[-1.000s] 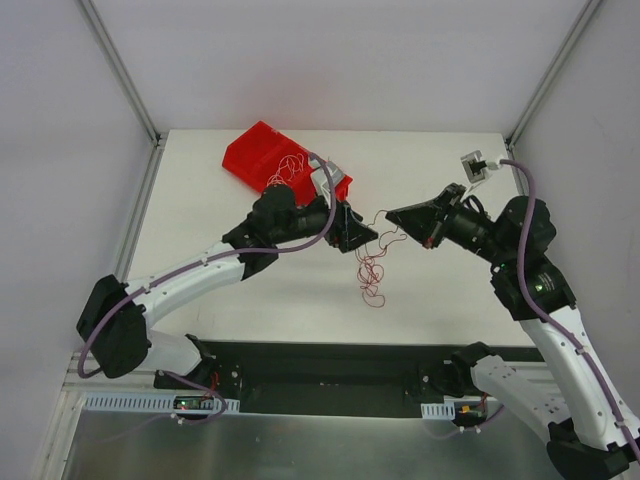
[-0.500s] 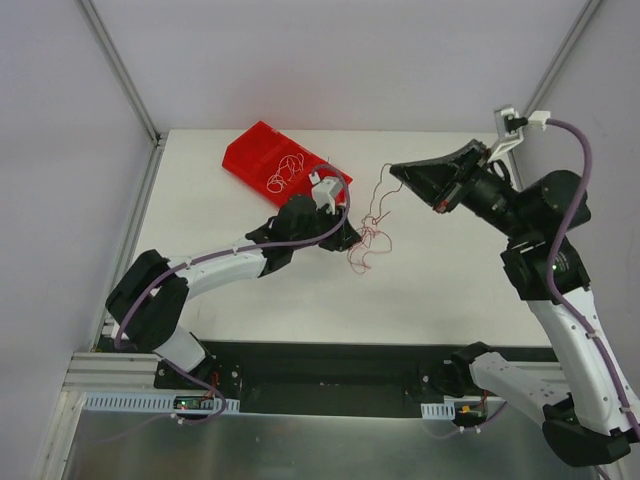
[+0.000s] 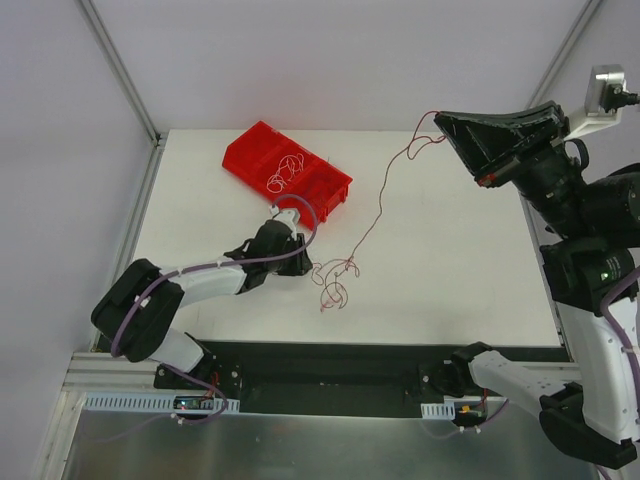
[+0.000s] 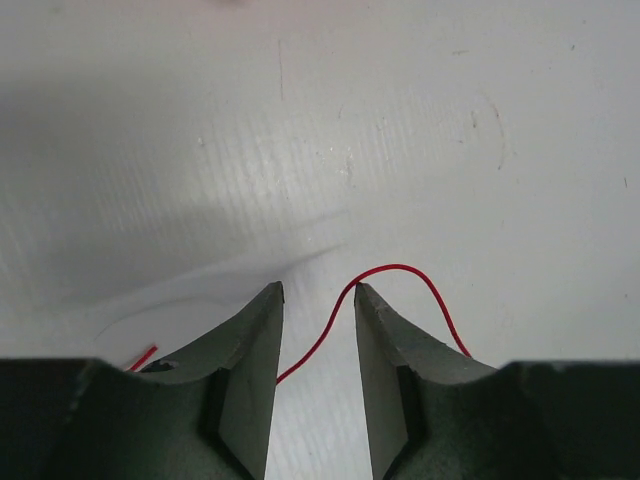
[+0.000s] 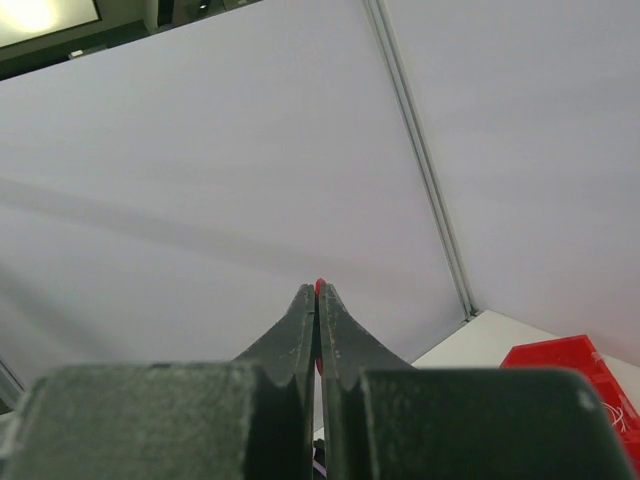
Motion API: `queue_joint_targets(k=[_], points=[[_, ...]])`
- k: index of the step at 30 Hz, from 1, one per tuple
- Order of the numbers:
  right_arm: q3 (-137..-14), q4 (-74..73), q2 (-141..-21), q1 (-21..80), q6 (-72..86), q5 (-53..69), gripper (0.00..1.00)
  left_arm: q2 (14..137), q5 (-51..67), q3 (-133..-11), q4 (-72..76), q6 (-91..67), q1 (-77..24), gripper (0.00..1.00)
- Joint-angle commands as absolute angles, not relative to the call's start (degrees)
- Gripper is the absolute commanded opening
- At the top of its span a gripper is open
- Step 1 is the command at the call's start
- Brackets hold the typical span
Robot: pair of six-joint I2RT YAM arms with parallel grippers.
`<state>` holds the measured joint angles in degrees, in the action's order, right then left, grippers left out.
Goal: Untangle the cables
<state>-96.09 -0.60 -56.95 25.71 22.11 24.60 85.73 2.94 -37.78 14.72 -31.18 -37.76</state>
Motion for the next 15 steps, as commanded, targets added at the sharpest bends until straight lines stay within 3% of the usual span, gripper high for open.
queue_joint_targets(k=[1,6,15], points=[[-95.37,0.70,-58.18,25.75,20.39,23.12,0.00,78.33,3.16,-33.76,17.75,-30.06,-37.00,0.32],[-95.18,-2.10,-57.48,25.84,16.36,18.55,0.00,74.27,-1.13,-33.40,12.32,-27.95,-35.86,0.00],[-96.16,-18.01,-53.80,25.84,-1.12,-8.24,0.00,61.02,-9.56,-30.59,3.96,-28.91,-33.31,0.00]])
